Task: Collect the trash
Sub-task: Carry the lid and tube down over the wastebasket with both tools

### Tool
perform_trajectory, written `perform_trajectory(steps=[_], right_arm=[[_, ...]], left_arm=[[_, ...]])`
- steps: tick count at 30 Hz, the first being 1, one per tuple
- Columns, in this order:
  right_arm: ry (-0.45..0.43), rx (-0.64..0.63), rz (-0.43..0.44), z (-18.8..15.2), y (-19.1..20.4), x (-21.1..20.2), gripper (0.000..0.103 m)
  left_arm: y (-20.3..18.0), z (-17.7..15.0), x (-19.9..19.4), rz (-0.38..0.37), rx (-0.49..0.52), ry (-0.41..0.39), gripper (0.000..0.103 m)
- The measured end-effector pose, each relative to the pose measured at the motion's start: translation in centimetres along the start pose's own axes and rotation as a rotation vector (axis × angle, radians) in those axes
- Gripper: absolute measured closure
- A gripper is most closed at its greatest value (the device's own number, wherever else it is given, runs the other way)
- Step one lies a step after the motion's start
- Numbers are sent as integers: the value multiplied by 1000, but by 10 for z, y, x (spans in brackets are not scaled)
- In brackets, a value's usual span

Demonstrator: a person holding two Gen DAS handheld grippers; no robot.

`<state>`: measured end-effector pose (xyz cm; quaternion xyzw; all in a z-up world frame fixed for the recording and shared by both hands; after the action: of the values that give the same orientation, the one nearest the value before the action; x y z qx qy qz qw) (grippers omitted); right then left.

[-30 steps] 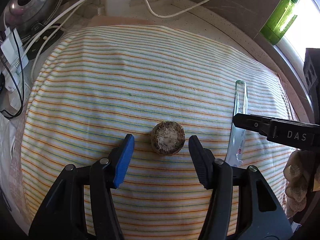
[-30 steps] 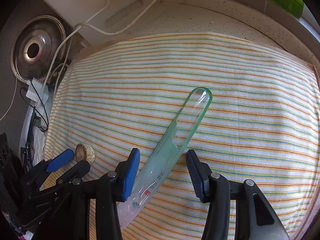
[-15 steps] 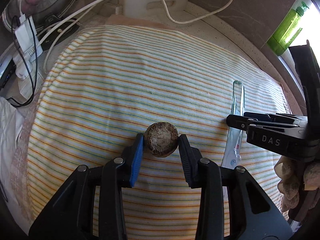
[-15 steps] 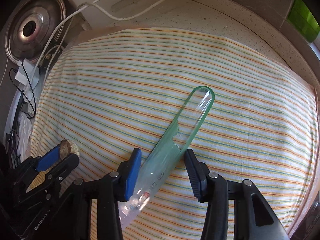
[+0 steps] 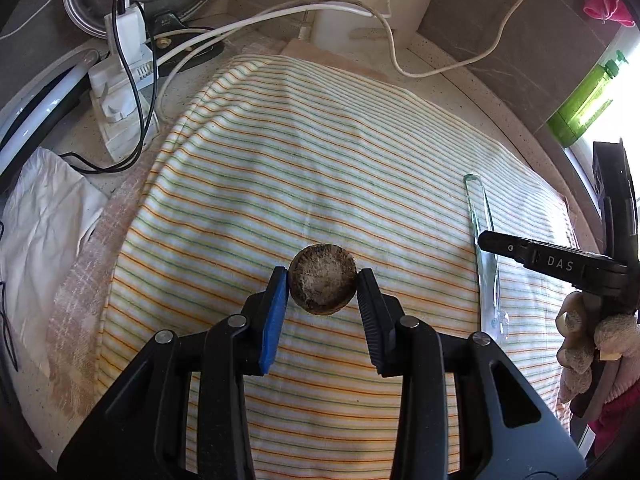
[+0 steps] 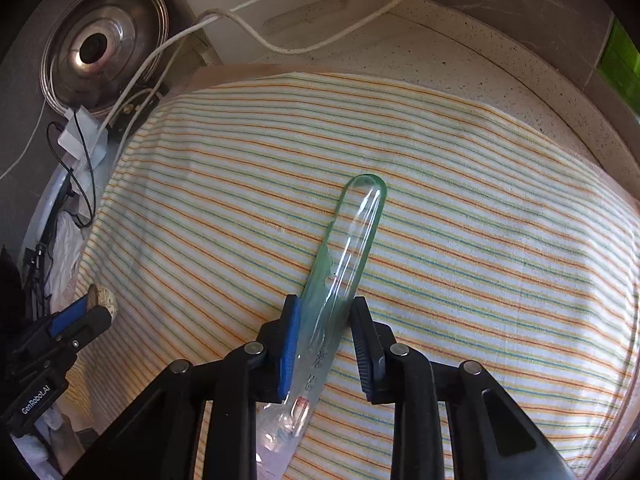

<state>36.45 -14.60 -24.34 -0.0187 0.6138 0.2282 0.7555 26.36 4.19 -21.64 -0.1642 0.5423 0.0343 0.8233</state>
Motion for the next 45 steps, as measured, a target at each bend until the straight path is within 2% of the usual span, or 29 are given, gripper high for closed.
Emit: perform_trajectory(steps=[5, 13, 24, 35, 45], right_arm=[[-9, 7, 62, -13, 9, -5, 85], [-54, -2, 136, -24, 25, -21, 85], [-116, -47, 232, -50, 58, -64, 85], [-130, -43, 305, -98, 81, -89, 85], [-113, -35, 336, -168, 114, -93, 85]], left_arm=[[1, -10, -8, -3, 0, -4, 68], [-2, -28, -21, -14, -6, -11, 68], [-2, -54, -55, 15, 16, -61, 68], [8, -98, -99, 21, 29, -105, 68], [22, -159, -125, 14, 50, -93, 68]])
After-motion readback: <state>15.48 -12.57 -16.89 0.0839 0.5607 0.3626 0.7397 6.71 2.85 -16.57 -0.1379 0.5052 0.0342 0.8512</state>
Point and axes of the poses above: each gripper's, at about its wrist camera, not at the fingertips, and x roughly the way its jaws point, y to its left, z to its top, the point moved 9 cm from there along x, roughly the way its jaws point, and after that the axes turned 5 degrees about y, right-handed, at the moved point
